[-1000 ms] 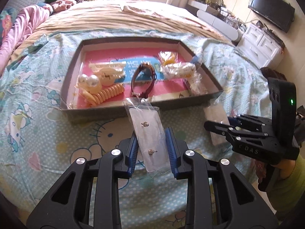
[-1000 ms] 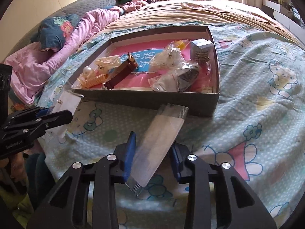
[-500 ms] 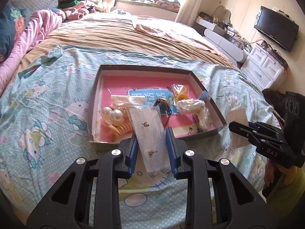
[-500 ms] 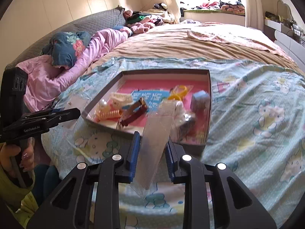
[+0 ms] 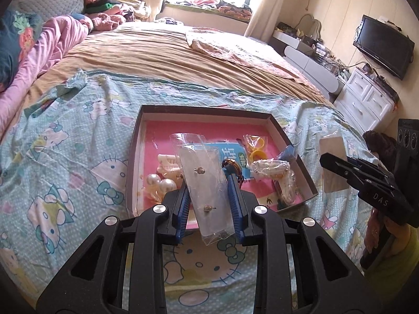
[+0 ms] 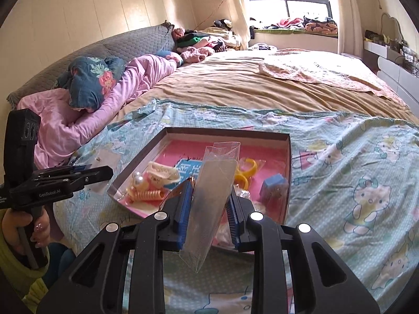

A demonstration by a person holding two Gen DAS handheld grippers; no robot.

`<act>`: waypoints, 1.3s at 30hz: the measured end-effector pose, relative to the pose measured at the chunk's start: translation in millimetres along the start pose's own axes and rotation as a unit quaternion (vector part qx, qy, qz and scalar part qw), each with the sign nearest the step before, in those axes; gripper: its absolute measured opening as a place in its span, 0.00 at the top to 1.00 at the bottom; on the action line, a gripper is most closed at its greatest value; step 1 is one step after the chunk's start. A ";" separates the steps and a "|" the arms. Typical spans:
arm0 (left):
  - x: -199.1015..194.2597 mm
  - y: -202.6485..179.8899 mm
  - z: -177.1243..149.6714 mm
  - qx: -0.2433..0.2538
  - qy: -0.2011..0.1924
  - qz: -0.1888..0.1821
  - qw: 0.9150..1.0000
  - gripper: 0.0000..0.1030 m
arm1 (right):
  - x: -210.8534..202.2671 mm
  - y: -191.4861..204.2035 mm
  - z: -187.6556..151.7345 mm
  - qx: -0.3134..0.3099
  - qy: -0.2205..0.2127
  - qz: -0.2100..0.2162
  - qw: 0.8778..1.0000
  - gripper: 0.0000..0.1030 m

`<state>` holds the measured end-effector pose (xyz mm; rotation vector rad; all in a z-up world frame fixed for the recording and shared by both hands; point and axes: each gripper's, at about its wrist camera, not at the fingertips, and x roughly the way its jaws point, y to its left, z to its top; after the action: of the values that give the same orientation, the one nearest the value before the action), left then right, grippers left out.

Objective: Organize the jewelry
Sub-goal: 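Carry the earring card and clear sleeve over the tray with both tools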

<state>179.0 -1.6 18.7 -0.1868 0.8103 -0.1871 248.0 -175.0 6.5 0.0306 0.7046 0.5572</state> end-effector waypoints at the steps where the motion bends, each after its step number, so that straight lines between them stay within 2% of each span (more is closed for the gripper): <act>1: 0.2 -0.3 1.9 0.000 -0.001 -0.001 1.000 0.80 | 0.2 -0.8 2.2 0.000 -0.002 -0.002 1.000 0.76; 13: 5.2 -12.0 17.6 0.021 -0.007 -0.004 1.000 0.80 | -1.1 -18.0 17.2 -0.002 -0.018 -0.026 0.999 0.76; 21: 20.6 -14.7 17.3 0.026 0.006 -0.004 1.000 0.80 | 10.9 -27.9 17.4 0.010 -0.009 -0.032 0.999 0.76; 39: 57.3 -3.3 2.2 0.031 0.044 0.009 0.999 0.80 | 46.5 -13.2 14.3 0.008 0.023 -0.008 1.000 0.76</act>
<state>219.0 -18.1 -19.1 -0.1131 0.8921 -0.2049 292.2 -161.0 -13.4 0.0273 0.7530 0.5379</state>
